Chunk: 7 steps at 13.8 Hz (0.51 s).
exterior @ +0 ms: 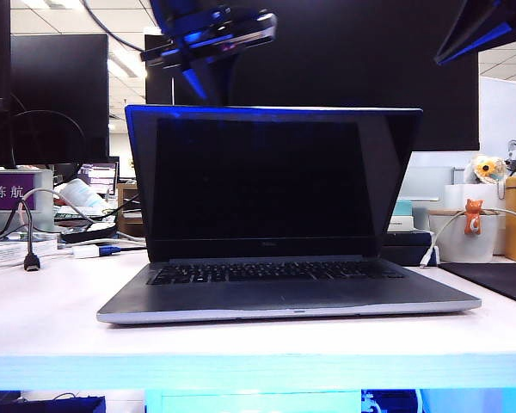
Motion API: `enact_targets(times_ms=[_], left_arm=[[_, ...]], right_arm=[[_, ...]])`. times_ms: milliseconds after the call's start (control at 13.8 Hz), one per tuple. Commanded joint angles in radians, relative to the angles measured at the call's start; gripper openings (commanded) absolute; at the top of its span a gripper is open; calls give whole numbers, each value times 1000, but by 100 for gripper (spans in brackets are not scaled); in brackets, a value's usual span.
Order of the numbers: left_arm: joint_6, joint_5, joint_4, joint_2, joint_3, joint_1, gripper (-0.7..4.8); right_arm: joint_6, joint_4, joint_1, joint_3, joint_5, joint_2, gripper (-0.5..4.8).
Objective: Close the lid of the gray laptop.
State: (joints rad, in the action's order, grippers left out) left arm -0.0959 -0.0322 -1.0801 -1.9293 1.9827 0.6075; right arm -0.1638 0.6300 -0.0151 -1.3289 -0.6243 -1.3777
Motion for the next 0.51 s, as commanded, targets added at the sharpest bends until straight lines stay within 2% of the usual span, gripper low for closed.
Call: enact_targets(times_ms=[72, 362, 507], left_arm=[[28, -8, 31, 37, -109, -6, -5], [77, 0, 206, 210, -380, -5, -5], [114, 38, 290, 287, -506, -8, -6]], right_arm=[[-6, 3, 1, -1, -3, -2, -2], [-6, 3, 1, 10, -3, -2, -2], [-5, 2, 1, 10, -4, -2, -2]])
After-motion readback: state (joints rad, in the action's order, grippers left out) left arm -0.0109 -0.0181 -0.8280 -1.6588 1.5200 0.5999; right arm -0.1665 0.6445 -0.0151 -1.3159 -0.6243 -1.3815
